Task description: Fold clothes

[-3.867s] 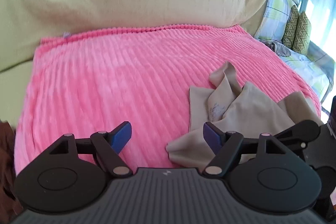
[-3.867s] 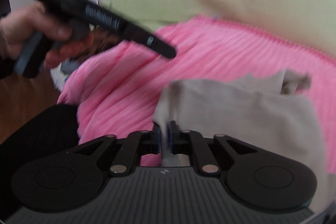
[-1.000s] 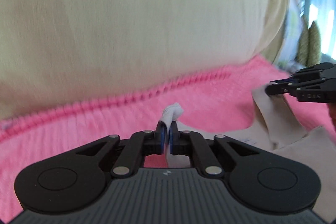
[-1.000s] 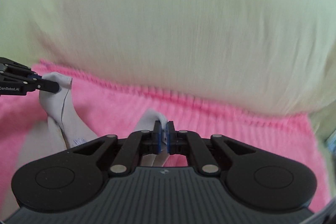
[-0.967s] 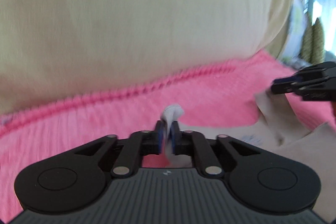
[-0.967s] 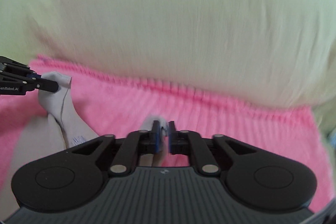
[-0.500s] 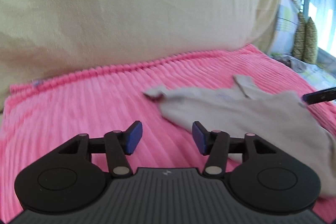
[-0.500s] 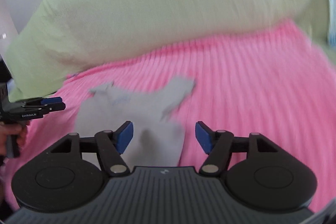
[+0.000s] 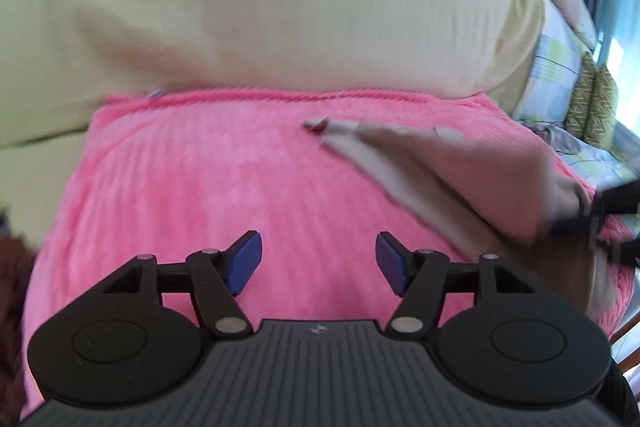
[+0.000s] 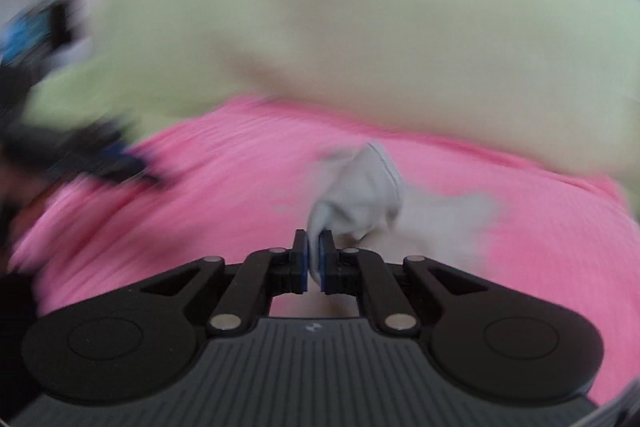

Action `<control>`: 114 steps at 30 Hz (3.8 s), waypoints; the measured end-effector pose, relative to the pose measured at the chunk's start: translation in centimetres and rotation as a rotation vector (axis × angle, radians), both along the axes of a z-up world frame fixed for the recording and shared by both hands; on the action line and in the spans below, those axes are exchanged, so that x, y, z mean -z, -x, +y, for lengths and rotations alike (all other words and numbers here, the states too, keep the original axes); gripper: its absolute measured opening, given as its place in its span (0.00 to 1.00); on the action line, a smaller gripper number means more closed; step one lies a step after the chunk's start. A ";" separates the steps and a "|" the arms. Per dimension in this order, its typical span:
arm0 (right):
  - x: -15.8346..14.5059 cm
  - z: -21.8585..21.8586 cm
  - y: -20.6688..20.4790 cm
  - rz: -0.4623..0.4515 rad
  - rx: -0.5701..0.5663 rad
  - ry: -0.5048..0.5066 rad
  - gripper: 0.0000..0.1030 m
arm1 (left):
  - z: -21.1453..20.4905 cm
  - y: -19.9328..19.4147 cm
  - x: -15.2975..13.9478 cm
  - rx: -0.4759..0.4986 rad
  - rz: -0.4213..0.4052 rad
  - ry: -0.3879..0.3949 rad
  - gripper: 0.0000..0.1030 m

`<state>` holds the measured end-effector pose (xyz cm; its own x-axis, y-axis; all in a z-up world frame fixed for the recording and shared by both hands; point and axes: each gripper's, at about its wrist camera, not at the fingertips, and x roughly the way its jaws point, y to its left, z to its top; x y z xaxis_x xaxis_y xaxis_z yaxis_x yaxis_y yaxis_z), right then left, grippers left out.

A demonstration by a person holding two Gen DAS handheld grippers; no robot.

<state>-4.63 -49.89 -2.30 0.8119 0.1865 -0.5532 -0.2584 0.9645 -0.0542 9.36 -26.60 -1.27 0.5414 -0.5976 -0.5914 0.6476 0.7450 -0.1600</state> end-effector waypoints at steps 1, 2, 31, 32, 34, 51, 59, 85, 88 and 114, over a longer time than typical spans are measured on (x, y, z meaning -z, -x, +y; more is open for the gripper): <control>0.4 1.2 0.2 0.006 -0.037 0.017 0.19 | 0.2 0.4 0.0 0.005 -0.008 -0.008 0.63; 0.6 1.9 0.9 0.011 -0.054 -0.017 0.20 | 0.3 0.8 0.0 0.010 -0.016 -0.016 0.64; 3.2 -8.5 11.0 0.089 0.330 0.052 0.68 | -4.4 4.0 0.6 0.546 -0.129 -0.097 0.03; 3.3 -8.7 10.9 0.102 0.295 0.054 0.56 | -4.0 4.2 0.1 0.548 -0.143 -0.093 0.03; 3.7 -8.5 10.6 0.157 0.219 0.090 0.01 | -2.8 5.0 -1.6 0.551 -0.189 -0.093 0.03; 4.4 0.1 15.7 0.367 0.010 0.575 0.02 | 0.2 13.4 1.5 0.709 -0.114 -0.321 0.03; 0.0 -2.6 16.5 0.249 0.082 0.156 0.40 | 2.4 10.5 -0.7 0.693 -0.043 -0.201 0.30; 5.1 -25.0 -1.9 0.120 0.517 -0.516 0.02 | -14.2 1.4 2.2 0.669 -0.138 -0.146 0.50; 4.5 -27.0 -2.9 0.120 0.553 -0.470 0.07 | -15.4 2.3 3.1 0.664 -0.113 -0.158 0.50; 9.7 -16.8 19.2 0.239 0.443 -0.562 0.03 | -3.8 10.5 3.8 0.470 -0.076 -0.265 0.57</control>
<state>-23.84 -66.74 -12.02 0.7466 0.1767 -0.6413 0.2166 0.8470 0.4855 -1.18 -30.37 -5.04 0.2986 -0.6215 -0.7242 0.9231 0.3808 0.0538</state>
